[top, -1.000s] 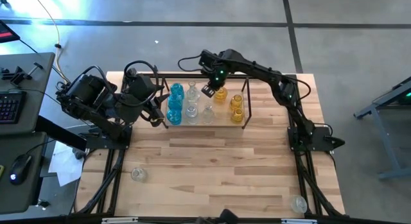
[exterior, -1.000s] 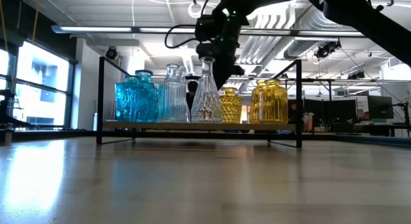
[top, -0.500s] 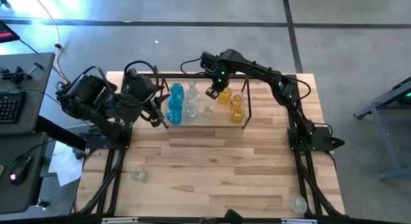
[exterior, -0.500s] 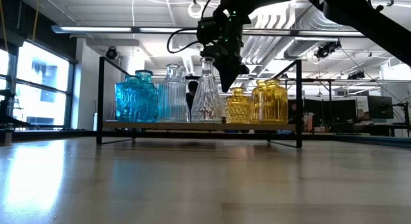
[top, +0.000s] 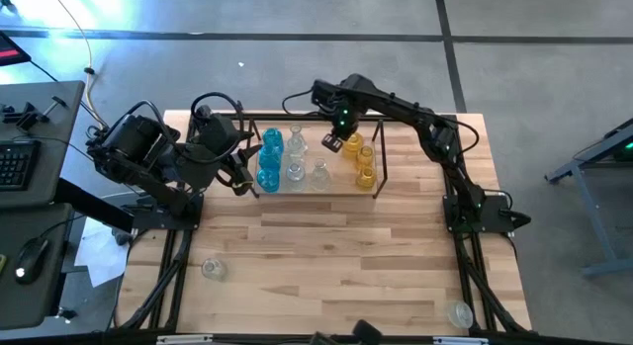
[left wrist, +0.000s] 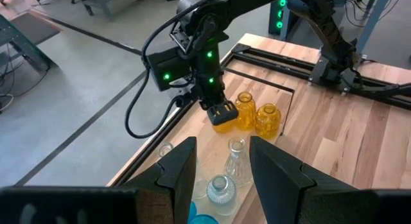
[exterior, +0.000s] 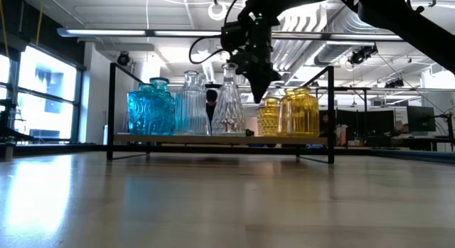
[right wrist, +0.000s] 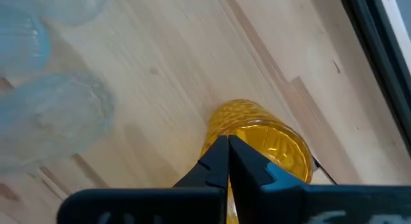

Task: Sort vases onto shelf
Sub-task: Put the yellow vase on the shelf aligned with the other yellow vases

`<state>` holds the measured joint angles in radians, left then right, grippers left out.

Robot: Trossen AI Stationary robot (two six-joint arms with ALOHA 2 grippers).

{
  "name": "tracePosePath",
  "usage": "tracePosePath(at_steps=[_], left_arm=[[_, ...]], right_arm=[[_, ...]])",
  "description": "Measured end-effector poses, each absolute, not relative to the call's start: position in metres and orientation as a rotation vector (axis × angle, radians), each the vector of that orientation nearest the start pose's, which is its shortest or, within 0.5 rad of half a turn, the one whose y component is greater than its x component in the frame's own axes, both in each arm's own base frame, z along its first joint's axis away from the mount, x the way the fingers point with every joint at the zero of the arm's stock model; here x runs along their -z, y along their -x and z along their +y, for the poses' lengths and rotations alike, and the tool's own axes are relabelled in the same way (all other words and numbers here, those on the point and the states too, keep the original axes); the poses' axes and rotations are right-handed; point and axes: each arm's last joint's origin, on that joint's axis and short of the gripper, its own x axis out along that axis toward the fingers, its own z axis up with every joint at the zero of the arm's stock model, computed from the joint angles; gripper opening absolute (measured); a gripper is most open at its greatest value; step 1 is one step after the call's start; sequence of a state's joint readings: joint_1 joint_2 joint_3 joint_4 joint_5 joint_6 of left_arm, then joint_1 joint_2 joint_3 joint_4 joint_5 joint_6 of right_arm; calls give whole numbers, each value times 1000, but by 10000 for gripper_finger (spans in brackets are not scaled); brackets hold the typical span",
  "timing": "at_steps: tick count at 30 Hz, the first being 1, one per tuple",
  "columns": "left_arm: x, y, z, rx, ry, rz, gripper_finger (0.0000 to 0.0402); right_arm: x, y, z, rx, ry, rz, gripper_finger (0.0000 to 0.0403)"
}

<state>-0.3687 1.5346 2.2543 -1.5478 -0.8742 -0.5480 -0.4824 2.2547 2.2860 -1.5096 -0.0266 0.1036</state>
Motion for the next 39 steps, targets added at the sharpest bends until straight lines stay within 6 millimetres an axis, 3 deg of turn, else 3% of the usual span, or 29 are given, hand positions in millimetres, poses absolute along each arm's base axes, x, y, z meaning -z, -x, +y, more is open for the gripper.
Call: tracePosePath(at_steps=[39], left_arm=[[-510, -205, -63, -604, 21, 519, 136]], right_arm=[[-279, -378, -211, 526, -437, 1494, 0]])
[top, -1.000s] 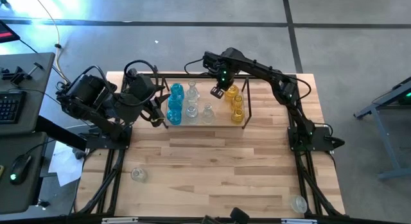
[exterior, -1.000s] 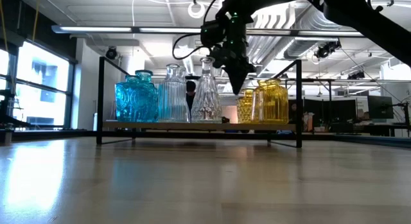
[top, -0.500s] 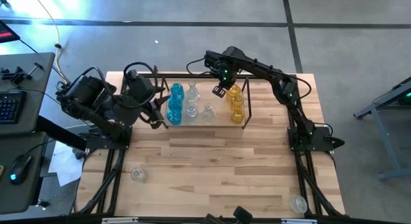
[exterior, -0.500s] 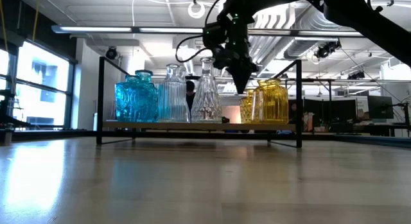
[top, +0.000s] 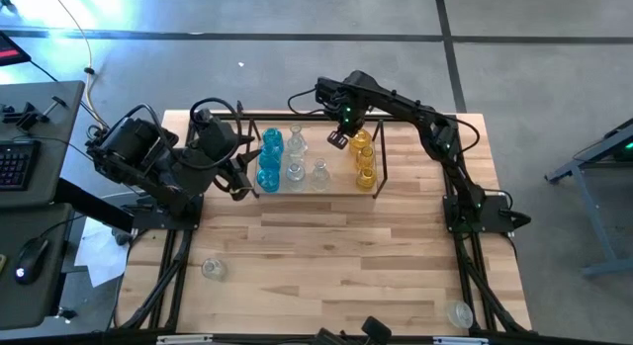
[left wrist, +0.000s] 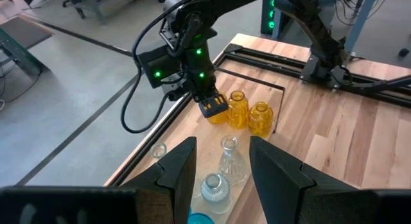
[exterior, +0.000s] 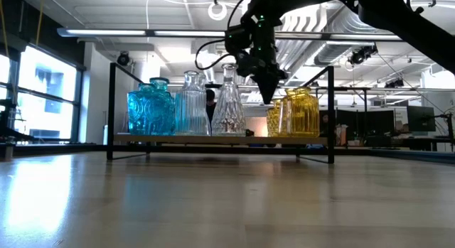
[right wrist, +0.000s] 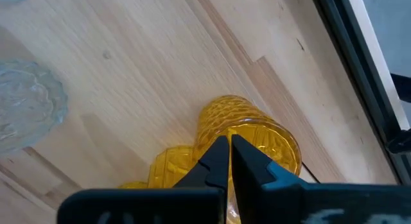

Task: Sort vases onto shelf
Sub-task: Put the yellow vase on the shelf aligned with the other yellow vases

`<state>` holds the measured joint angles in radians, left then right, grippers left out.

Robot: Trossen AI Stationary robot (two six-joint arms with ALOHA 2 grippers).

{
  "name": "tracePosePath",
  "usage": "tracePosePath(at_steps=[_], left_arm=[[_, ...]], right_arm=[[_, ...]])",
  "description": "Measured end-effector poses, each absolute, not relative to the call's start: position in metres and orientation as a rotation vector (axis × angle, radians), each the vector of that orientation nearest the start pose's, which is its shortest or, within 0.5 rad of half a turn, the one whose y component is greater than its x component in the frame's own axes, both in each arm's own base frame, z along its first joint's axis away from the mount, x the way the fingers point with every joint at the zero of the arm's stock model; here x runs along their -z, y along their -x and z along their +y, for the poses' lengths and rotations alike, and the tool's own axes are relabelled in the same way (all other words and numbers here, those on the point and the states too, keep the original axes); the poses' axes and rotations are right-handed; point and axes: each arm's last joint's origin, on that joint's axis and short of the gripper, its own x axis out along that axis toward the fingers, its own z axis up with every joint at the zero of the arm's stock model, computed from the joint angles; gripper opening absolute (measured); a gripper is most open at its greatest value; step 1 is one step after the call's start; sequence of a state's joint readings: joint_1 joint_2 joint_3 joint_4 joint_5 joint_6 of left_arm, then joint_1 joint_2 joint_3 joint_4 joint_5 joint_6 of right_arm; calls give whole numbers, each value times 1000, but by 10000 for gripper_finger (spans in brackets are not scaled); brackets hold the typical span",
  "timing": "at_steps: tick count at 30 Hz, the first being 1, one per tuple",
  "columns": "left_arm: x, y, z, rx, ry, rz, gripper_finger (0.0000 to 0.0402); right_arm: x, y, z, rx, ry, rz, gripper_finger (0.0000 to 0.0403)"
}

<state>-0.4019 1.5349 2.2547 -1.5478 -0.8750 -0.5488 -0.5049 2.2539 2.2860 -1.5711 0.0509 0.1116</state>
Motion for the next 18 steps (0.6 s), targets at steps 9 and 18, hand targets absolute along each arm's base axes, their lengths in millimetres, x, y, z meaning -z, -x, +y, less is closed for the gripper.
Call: tracePosePath(at_steps=[9, 18], left_arm=[[-510, -205, -63, -604, 22, 519, 136], [-510, -205, -63, -604, 22, 520, 136]], right_arm=[[-279, -378, -211, 559, -471, 1485, 0], [-279, -377, -213, 610, -558, 1462, 0]])
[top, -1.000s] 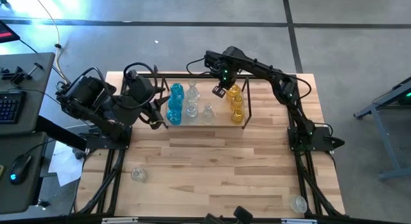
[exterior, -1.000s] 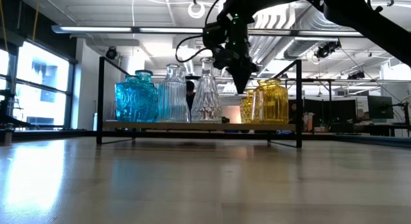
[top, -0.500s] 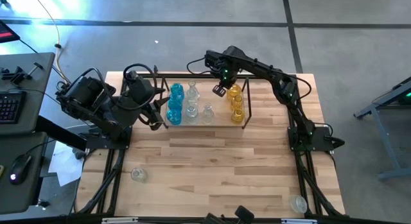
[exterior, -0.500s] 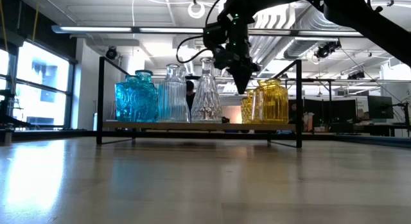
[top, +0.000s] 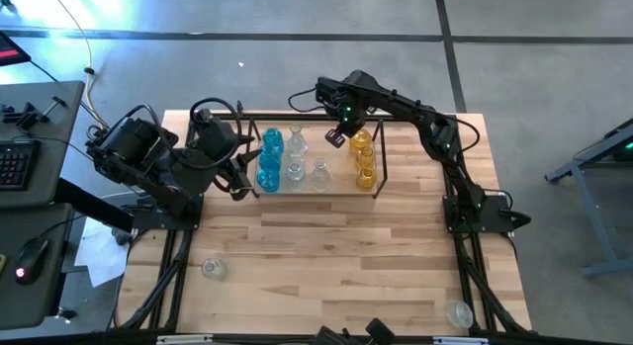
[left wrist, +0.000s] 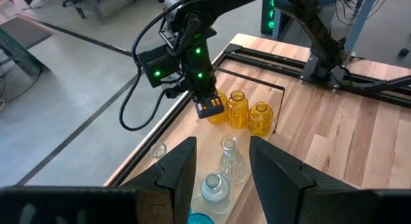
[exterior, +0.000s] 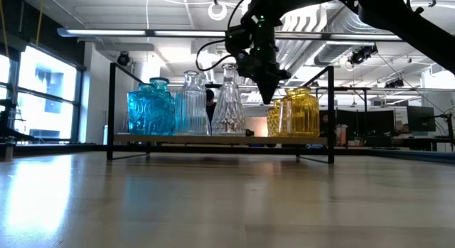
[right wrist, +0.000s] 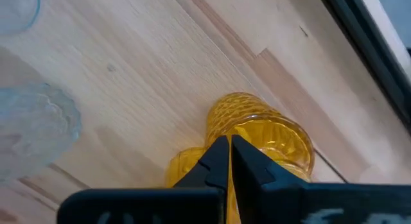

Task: Sort vases onto shelf
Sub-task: Put the yellow vase on the shelf aligned with the other yellow vases

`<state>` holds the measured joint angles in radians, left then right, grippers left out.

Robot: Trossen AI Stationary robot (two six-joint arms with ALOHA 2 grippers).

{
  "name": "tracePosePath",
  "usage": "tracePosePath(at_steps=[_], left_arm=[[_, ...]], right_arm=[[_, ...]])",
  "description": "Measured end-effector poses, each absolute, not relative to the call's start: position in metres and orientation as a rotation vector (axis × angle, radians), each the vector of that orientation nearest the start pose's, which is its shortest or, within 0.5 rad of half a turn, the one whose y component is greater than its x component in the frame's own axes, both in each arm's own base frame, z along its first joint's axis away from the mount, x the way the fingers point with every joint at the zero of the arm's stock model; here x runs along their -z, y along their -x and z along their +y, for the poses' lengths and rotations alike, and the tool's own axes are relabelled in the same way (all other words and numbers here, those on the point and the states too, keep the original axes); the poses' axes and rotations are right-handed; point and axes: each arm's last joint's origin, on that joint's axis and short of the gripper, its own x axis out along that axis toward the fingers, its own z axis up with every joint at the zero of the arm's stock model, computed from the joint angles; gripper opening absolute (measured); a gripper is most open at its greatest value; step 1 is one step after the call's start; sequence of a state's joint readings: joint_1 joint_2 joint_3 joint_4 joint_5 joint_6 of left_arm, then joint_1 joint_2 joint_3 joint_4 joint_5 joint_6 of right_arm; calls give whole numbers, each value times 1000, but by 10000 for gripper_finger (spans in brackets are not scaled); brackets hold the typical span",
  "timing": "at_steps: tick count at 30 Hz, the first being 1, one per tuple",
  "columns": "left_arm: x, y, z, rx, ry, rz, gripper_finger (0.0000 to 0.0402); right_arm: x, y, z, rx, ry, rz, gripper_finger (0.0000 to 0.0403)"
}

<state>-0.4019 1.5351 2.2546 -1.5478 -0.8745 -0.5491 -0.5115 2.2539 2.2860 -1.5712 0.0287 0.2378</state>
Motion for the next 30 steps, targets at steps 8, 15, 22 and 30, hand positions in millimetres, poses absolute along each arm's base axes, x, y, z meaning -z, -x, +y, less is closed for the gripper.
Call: tracePosePath(at_steps=[8, 15, 22, 30], left_arm=[[-510, -204, -66, -588, 18, 520, 136], [-510, -203, -71, -567, 13, 519, 136], [-510, -202, -73, -556, 10, 519, 136], [-510, -201, -74, -552, -4, 519, 136]], right_arm=[[-279, -376, -215, 670, -599, 1448, 0], [-279, -376, -215, 720, -632, 1434, 0], [-280, -376, -214, 718, -569, 1448, 0], [-290, -385, -199, 709, -389, 1446, 0]])
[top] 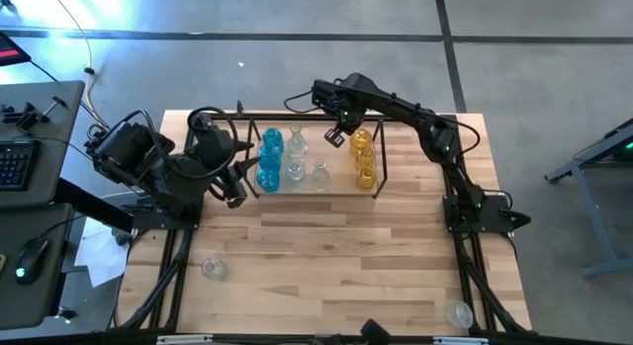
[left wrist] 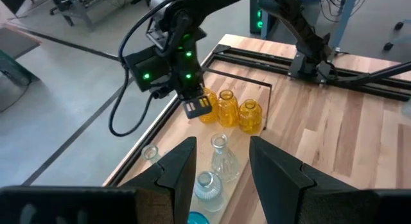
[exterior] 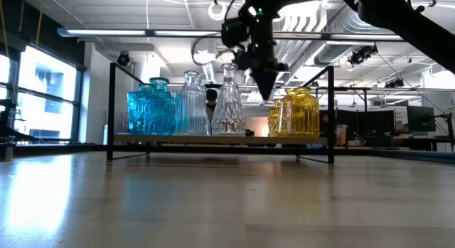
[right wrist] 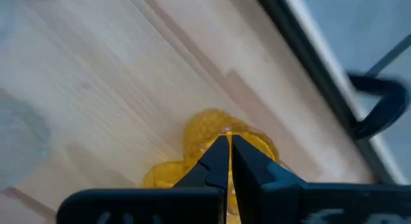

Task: Sort vases onto shelf
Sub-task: Put the yellow vase on the shelf aligned with the other yellow vases, then put the transparent vase on the shelf aligned with the other transparent vase

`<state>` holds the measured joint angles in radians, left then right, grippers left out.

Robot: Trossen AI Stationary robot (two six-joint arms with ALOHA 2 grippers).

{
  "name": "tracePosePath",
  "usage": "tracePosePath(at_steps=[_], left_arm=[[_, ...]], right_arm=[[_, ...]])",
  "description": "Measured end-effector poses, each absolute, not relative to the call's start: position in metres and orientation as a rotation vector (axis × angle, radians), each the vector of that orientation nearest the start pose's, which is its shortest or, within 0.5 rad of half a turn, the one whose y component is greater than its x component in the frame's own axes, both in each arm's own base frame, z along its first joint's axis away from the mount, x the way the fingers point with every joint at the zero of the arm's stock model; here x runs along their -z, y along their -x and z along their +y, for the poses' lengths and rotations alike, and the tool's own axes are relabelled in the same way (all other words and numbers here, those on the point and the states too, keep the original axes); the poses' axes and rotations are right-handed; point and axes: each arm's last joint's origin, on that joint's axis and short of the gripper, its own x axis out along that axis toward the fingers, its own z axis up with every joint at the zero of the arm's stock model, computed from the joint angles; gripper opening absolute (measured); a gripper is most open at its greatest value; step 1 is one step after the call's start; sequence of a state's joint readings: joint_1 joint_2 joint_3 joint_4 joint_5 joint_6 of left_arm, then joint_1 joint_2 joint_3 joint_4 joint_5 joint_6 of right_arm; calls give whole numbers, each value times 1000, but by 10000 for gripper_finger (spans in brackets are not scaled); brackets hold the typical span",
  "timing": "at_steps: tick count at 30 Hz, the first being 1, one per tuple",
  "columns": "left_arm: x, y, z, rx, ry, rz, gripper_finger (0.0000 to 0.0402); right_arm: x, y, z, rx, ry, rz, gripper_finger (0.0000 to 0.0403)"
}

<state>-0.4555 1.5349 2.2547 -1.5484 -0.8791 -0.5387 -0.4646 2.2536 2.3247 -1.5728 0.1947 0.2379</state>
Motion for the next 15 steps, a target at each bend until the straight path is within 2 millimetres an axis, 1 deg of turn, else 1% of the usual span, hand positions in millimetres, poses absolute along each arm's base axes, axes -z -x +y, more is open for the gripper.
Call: tracePosePath(at_steps=[2, 4, 5, 8, 10, 12, 13, 15], left_arm=[[-511, -201, -74, -558, -22, 518, 136], [-511, -201, -73, -568, -30, 513, 136], [-511, -201, -73, -571, -32, 511, 136], [-511, -201, -73, -572, -34, 511, 136], [-511, -201, -73, -568, -39, 513, 136], [-510, -200, -76, -537, -25, 525, 136], [-510, -200, -78, -506, -14, 541, 136], [-508, -197, -84, -422, 0, 590, 136]], right_arm=[[-301, -389, -191, 704, -331, 1404, 0], [-315, -388, -181, 690, -301, 1329, 0], [-325, -388, -175, 685, -292, 1288, 0], [-364, -377, -153, 673, -259, 1165, 0], [-392, -364, -133, 665, -236, 1072, 0], [-419, -344, -107, 632, -233, 1008, 0], [-431, -333, -91, 611, -234, 988, 0], [-447, -312, -60, 562, -234, 982, 0]])
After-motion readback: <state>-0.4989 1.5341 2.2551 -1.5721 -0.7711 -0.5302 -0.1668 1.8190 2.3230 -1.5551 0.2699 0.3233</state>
